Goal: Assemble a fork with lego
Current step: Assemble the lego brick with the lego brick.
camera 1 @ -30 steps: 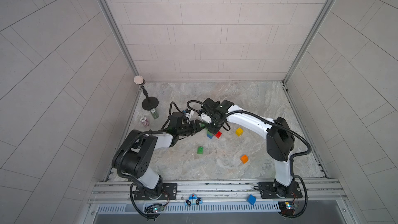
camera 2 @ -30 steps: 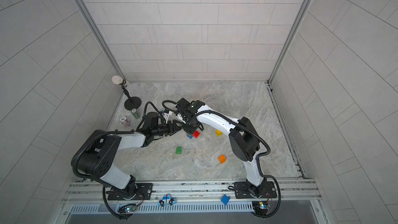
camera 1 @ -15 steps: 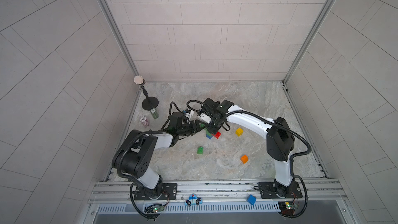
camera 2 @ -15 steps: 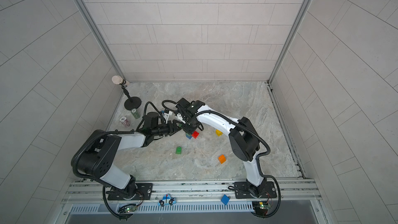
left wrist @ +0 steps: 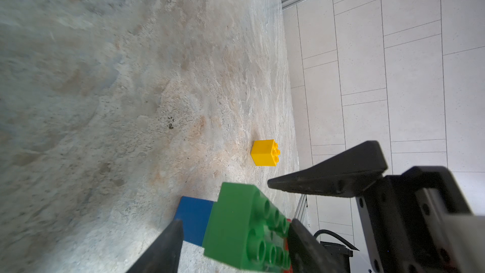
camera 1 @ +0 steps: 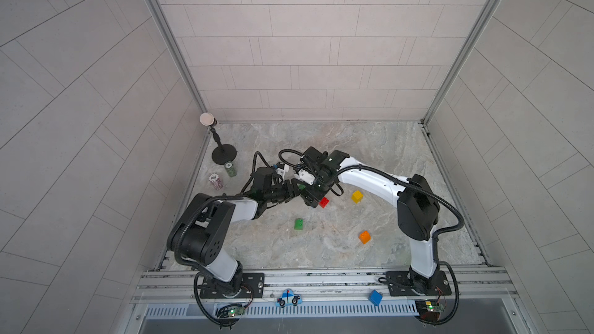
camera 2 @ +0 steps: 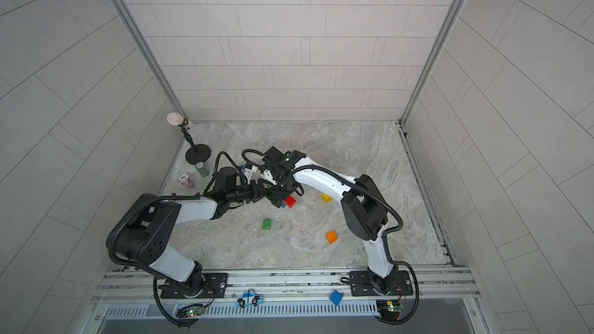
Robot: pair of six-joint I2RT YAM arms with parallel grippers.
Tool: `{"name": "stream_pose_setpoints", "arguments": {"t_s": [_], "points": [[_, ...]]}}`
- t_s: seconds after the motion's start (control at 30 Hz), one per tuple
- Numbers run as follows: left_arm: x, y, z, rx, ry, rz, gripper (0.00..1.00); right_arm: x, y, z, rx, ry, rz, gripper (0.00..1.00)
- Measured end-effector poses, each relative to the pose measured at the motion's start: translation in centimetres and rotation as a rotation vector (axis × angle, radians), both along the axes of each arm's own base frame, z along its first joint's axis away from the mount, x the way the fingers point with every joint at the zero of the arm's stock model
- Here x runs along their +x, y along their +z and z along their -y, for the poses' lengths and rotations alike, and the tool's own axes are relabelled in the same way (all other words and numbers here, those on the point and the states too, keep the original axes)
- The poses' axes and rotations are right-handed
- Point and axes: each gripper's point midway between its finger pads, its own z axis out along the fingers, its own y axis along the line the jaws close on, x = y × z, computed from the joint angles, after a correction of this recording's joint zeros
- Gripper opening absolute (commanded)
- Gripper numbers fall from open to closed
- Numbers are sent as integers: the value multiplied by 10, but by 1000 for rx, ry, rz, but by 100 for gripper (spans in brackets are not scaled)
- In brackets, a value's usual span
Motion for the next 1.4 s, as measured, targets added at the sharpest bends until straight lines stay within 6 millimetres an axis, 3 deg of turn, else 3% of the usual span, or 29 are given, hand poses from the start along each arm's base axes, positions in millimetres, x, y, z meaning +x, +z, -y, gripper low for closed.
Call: {"name": "stream_pose_setpoints", "arguments": {"t_s": [0.33,0.43,0.53,0.6,0.9,1.1,1.4], "points": [[0,1,0,0,0,2,73,1,30,-2,68,-4,56,94],[0,3,0,-2,0,7,73,0,44,1,96,-23,91,78],[1,6,0,-2,-2,17,72,1,57,5,124,-47,119,52],[3,7,1,-3,-2,22,71,2,62,5,134,-57,129,43],[0,8,5,-3,-17,25,68,-1,53,13,97,-86,108,20],[-1,8,6,-2,-20,27,65,-2,40,14,68,-89,78,13],[-1,7,7,1,-24,27,63,-2,25,13,41,-93,49,11]]}}
